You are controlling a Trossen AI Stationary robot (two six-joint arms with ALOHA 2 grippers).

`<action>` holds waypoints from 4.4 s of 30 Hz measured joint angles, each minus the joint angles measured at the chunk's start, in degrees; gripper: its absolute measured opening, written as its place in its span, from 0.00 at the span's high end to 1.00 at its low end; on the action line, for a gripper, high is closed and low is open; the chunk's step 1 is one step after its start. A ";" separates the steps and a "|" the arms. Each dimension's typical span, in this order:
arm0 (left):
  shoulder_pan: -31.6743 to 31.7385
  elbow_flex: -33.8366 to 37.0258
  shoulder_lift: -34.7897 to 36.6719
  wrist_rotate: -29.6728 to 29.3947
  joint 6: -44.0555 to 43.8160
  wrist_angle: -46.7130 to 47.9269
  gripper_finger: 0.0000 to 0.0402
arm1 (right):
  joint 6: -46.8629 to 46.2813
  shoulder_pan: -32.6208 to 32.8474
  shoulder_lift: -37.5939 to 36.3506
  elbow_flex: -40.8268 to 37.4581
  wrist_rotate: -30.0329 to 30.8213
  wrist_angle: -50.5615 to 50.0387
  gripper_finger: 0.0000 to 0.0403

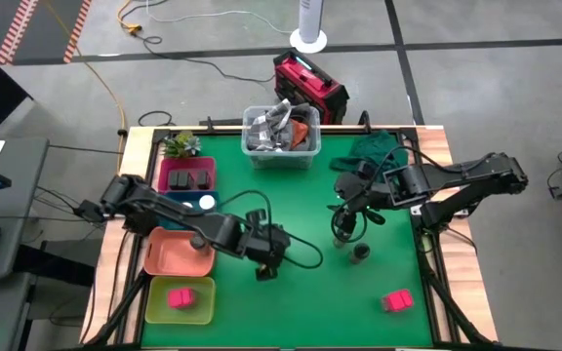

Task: Sort spices by type
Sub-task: Put the black seasoning can into the red bin

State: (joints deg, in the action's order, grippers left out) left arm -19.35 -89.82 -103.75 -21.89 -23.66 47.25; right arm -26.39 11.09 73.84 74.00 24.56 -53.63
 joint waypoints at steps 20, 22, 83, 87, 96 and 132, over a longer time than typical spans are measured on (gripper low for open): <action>2.34 2.33 12.63 -11.21 -7.29 15.55 0.66 | 2.52 -2.32 0.00 0.00 0.02 1.00 0.19; 3.12 5.28 16.19 -12.40 -8.99 15.55 0.66 | 2.74 -2.29 0.00 0.00 0.02 1.51 0.19; 20.43 35.60 36.54 -34.44 -63.17 27.83 0.64 | 2.86 -3.23 0.02 0.02 -0.02 3.54 0.19; 20.99 35.60 34.82 -35.93 -63.84 27.84 0.64 | 2.86 -3.21 0.02 0.02 -0.02 3.54 0.19; 24.13 35.60 31.74 -36.75 -62.68 26.66 0.64 | 2.68 -3.23 0.02 0.02 -0.42 3.53 0.19; 28.30 40.65 31.74 -27.62 -41.83 11.27 0.64 | 0.91 -2.36 0.02 0.04 -0.46 3.56 0.19</action>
State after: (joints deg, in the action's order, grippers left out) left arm 8.95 -49.17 -72.01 -49.51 -65.49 58.52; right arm -25.47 8.73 73.87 74.04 24.10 -50.06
